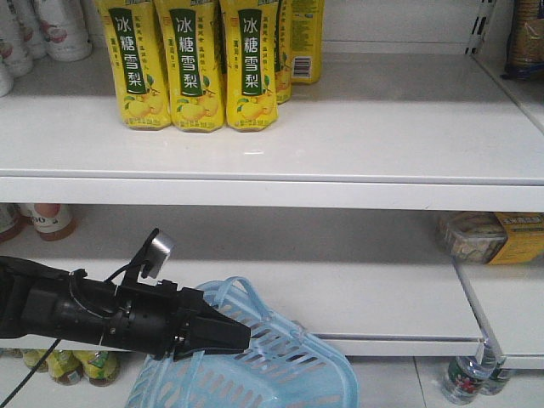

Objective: Place coke in basket with both arms

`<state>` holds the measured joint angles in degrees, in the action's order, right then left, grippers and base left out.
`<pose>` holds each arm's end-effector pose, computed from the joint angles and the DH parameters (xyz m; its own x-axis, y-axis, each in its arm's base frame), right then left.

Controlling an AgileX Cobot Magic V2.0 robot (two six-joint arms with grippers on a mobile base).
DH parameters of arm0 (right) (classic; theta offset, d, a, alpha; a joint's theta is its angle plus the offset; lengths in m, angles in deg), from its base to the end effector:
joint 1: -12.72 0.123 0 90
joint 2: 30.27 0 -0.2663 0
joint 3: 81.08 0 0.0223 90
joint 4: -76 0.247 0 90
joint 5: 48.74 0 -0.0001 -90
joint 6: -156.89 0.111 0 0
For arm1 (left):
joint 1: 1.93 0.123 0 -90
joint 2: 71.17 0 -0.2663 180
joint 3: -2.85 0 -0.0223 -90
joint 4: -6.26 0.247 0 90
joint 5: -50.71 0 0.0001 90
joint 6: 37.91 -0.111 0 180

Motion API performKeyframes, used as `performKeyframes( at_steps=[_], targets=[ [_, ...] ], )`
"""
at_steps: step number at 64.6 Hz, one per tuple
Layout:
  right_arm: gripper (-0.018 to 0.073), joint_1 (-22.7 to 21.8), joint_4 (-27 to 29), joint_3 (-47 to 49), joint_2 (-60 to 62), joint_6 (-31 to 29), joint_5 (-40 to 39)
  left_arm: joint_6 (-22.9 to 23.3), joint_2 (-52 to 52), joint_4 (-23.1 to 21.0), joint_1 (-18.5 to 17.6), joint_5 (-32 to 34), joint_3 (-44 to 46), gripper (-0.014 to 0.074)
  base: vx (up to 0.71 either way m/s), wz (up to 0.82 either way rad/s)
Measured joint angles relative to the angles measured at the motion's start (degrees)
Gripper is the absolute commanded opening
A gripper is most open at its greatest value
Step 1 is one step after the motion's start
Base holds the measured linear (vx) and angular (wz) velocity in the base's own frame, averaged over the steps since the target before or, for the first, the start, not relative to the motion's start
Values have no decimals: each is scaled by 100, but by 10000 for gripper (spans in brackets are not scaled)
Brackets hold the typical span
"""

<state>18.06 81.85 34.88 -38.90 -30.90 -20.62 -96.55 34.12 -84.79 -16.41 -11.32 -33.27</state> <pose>0.0740 0.0123 0.2372 -0.1777 -0.0626 -0.9821 -0.1483 0.9883 -0.0362 0.2423 -0.1638 0.1612 -0.9853 -0.0138 -0.1705 0.1539 0.3640 -0.9186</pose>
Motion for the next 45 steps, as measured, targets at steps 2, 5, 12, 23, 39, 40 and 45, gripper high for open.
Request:
performKeyframes(
  at_steps=[2, 5, 12, 23, 39, 40, 45],
  targets=[
    [287, 0, 5, -36, 0, 0, -84, 0, 0, 0, 0, 0, 0, -6, 0, 0],
    [287, 0, 7, -95, 0, 0, -181, -2, 0, 0, 0, 0, 0, -6, 0, 0],
    [283, 0, 13, -248, 0, 0, -338, -7, 0, 0, 0, 0, 0, -6, 0, 0],
    [139, 0, 13, -280, -6, 0, -467, -7, 0, 0, 0, 0, 0, -6, 0, 0],
    [-10, 0, 20, -292, -6, 0, -495, -7, 0, 0, 0, 0, 0, -6, 0, 0],
    [-10, 0, 20, -292, -6, 0, -494, -7, 0, 0, 0, 0, 0, -6, 0, 0],
    [-10, 0, 56, -292, -6, 0, -494, -7, 0, 0, 0, 0, 0, -6, 0, 0]
  ],
)
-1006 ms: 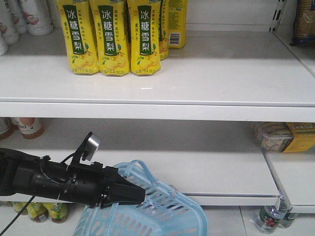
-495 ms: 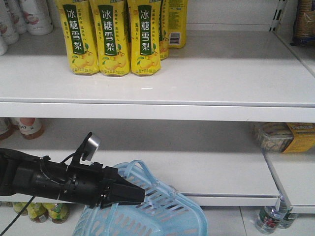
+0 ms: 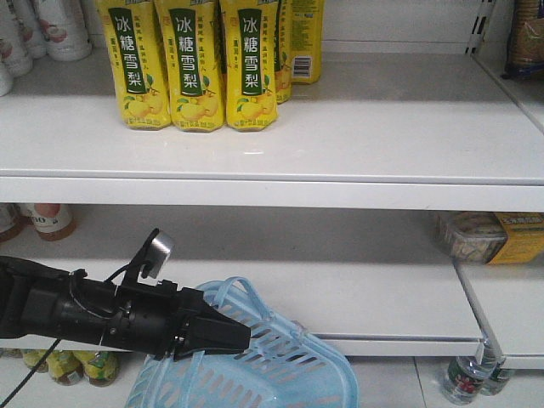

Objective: Place coke in basket with both arms

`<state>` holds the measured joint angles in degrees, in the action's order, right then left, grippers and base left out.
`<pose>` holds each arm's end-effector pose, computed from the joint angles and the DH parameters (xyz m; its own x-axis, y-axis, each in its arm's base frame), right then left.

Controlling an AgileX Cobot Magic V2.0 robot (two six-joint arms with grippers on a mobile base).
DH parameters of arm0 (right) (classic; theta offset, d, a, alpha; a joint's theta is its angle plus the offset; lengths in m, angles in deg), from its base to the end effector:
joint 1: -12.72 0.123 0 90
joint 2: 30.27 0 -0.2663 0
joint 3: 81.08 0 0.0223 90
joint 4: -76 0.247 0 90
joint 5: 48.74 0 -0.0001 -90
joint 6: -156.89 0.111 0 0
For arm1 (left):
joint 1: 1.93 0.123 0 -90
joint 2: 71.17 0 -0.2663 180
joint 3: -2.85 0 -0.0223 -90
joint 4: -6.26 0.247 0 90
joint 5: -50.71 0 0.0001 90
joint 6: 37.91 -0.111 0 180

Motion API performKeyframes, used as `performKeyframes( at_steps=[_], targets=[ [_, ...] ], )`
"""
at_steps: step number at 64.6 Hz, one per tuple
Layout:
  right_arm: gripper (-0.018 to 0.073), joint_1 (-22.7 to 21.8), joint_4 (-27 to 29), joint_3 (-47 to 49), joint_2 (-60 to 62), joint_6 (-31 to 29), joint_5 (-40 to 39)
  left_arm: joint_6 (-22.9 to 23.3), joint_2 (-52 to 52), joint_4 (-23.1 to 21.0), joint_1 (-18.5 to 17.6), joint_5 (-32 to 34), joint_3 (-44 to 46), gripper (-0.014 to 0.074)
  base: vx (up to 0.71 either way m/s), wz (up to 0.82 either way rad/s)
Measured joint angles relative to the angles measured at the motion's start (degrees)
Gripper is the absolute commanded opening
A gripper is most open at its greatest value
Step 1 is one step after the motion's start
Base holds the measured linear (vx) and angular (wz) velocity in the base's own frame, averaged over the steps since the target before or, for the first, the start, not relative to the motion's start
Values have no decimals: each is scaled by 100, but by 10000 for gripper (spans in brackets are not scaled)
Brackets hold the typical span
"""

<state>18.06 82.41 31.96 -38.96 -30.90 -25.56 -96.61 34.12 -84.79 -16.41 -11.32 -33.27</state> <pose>0.0793 0.0123 0.2292 -0.1460 -0.0468 -0.9882 -0.1411 0.9896 -0.0260 0.2423 -0.1638 0.1612 -0.9851 -0.0134 -0.1714 0.1549 0.3640 -0.9184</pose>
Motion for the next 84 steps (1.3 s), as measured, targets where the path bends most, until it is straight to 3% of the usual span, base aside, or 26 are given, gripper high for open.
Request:
performKeyframes(
  at_steps=[53, 76, 84],
  targets=[
    [-10, 0, 91, 0, 0, 0, 0, 0, -70, 24, -88, -74, -9, -6, 0, 0],
    [-10, 0, 91, -6, 0, 0, -5, -73, -1492, 149, -262, -83, -744, -6, 0, 0],
    [-10, 0, 91, -6, 0, 0, -5, -62, -2113, 388, -267, -142, -854, -6, 0, 0]
  ],
)
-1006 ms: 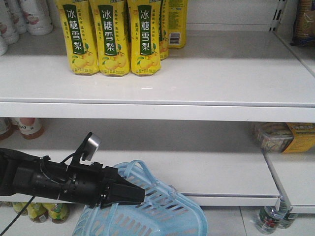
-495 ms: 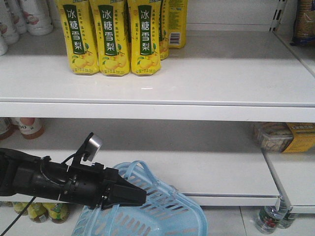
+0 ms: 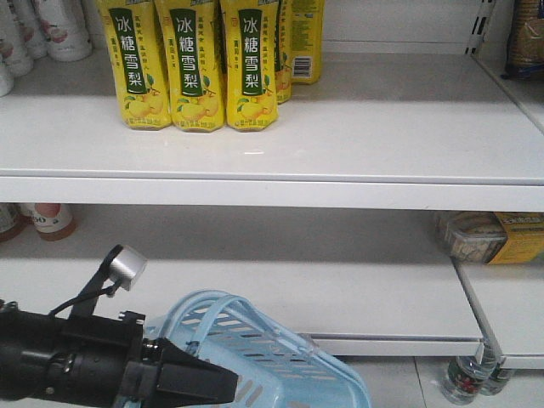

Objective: Place coke in basket with both arms

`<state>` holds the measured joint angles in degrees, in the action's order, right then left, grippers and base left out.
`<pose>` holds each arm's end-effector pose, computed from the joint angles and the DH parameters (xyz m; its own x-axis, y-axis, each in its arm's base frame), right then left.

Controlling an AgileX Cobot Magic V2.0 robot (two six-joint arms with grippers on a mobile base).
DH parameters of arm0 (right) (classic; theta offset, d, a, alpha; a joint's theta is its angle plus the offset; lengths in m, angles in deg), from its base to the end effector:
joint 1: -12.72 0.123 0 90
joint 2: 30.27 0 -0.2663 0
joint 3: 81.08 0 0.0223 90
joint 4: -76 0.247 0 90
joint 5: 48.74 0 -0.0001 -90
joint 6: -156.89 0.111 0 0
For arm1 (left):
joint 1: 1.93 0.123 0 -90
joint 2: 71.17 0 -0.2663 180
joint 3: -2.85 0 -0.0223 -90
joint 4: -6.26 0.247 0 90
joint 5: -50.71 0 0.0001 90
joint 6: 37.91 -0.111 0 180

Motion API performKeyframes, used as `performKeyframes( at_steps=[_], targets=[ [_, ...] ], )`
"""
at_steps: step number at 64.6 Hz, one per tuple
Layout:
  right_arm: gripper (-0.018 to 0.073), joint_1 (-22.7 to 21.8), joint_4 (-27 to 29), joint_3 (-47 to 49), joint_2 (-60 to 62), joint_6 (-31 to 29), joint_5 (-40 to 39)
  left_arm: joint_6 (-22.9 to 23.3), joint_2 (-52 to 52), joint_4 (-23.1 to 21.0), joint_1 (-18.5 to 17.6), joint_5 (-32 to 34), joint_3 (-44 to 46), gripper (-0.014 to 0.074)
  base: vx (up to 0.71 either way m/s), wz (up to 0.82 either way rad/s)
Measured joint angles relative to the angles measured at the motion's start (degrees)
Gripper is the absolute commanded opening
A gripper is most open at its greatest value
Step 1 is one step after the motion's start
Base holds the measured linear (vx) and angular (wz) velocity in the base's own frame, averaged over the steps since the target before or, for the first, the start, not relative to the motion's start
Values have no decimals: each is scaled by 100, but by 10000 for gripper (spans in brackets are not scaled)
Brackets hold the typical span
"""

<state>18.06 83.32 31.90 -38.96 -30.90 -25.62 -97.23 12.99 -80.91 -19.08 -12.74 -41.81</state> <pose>0.0793 0.0130 0.2290 -0.1473 -0.0322 -0.9886 -0.1449 0.9894 -0.0106 0.1760 -0.1582 0.2156 -0.9157 0.0886 -0.3919 0.3995 0.3049 -0.8645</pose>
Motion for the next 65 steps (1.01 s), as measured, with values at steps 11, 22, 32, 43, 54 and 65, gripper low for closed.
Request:
performKeyframes(
  at_steps=[11, 22, 32, 43, 54, 65],
  targets=[
    [-10, 0, 0, 0, 0, 0, 0, 25, -941, 313, -5, 225, -15, -6, 0, 0],
    [-10, 0, 0, 0, 0, 0, 0, 59, -1905, 731, -5, 1055, -17, -6, 0, 0],
    [-10, 0, 0, 0, 0, 0, 0, 71, -2543, 1273, -5, 1664, -40, -6, 0, 0],
    [-10, 0, 0, 0, 0, 0, 0, 121, -3165, 1533, -5, 2256, -191, -6, 0, 0],
    [-10, 0, 0, 0, 0, 0, 0, 491, -3890, 1547, -5, 3009, -694, -6, 0, 0],
    [-10, 0, 0, 0, 0, 0, 0, 1253, -4608, 2169, 0, 3590, -1281, -6, 0, 0]
  ],
)
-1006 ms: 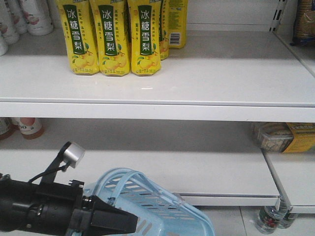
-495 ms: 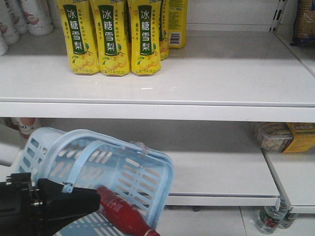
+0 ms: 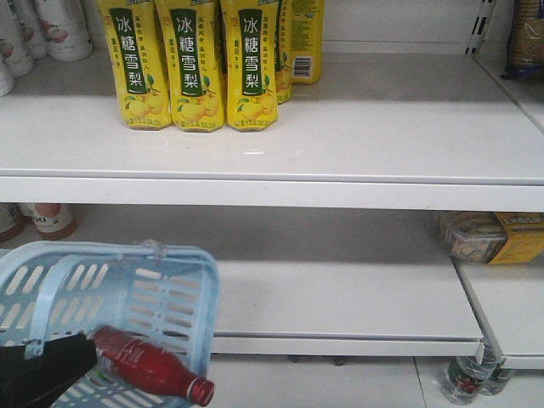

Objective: Place coke in basket with both arms

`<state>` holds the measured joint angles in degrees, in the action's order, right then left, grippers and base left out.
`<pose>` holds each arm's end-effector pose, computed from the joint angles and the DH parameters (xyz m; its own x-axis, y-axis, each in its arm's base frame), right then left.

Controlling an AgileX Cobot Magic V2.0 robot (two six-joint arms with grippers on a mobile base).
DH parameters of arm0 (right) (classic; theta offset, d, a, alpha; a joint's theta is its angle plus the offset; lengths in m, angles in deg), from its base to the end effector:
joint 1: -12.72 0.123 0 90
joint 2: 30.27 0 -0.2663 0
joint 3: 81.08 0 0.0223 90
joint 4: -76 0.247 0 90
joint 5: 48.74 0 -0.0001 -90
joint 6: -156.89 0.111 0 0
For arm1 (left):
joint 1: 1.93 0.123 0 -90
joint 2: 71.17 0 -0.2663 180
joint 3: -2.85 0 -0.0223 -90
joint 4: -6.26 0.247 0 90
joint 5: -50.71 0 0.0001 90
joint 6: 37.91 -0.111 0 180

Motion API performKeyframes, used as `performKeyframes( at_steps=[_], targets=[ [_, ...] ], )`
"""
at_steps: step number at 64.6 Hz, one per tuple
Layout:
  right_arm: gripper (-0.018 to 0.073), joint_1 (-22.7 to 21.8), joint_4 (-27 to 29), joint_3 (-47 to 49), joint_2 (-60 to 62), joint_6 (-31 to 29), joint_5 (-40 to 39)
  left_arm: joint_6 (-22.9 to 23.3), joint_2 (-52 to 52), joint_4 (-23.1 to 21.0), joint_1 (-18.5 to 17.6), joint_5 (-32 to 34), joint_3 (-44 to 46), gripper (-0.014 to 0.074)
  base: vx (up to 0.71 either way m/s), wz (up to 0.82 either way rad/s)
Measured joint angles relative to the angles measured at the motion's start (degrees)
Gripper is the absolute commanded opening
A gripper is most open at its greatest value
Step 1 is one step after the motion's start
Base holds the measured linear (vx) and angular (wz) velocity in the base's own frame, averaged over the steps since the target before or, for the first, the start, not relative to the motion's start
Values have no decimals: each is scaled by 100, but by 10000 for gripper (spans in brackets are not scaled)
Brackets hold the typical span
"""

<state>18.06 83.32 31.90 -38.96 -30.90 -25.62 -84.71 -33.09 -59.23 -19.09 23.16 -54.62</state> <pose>0.0793 0.0130 0.2290 -0.1473 -0.0322 -0.9886 -0.1449 0.9894 -0.0106 0.1144 -0.0843 0.2548 -0.4594 -0.1196 -0.8802 0.5452 0.7443 -0.3857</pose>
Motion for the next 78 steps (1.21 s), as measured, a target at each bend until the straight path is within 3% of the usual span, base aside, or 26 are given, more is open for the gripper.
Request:
performKeyframes(
  at_steps=[22, 40, 52, 61, 78],
  targets=[
    [-10, 0, 0, 0, 0, 0, 0, 1630, -1199, 2398, 0, 554, -790, -6, 0, 0],
    [-10, 0, 0, 0, 0, 0, 0, 3021, -1871, 4245, 5, 1459, -1342, -6, 0, 0],
    [-10, 0, 0, 0, 0, 0, 5, 3760, -2303, 5577, 336, 1856, -1803, -6, 0, 0],
    [-10, 0, 0, 0, 0, 0, 5, 4026, -2640, 6023, 708, 1857, -2025, -6, 0, 0],
    [-10, 0, 0, 0, 0, 0, 1, 4176, -3003, 6122, 1227, 1880, -2136, -6, 0, 0]
  ],
)
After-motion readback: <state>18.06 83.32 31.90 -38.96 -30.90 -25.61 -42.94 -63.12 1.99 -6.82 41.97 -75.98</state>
